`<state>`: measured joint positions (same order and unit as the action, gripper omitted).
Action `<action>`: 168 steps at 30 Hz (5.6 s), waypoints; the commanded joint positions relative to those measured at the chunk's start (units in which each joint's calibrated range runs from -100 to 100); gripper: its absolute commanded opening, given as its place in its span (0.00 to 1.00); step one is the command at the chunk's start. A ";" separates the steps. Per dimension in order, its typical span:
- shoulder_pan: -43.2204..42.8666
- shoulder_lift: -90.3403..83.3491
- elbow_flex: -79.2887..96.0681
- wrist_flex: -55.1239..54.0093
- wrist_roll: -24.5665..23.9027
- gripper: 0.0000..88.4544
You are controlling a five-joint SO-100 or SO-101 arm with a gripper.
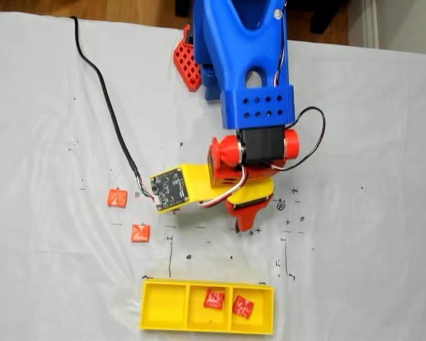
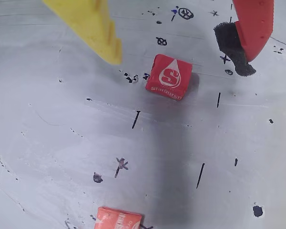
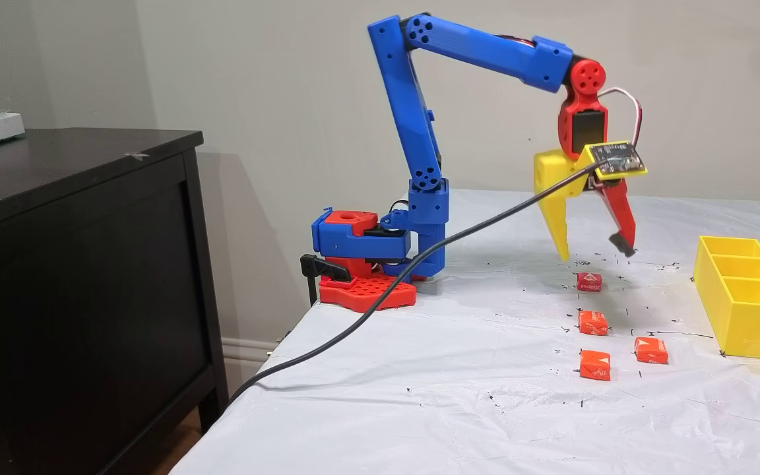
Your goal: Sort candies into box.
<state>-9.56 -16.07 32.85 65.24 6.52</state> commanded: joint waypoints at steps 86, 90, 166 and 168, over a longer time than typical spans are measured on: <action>14.18 30.24 -52.74 -3.80 -1.47 0.17; 14.54 30.75 -53.65 -2.81 -1.32 0.32; 25.05 9.80 -12.32 4.80 12.26 0.29; 24.50 9.97 -11.14 3.49 11.77 0.28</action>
<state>15.88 -5.67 22.67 70.32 18.88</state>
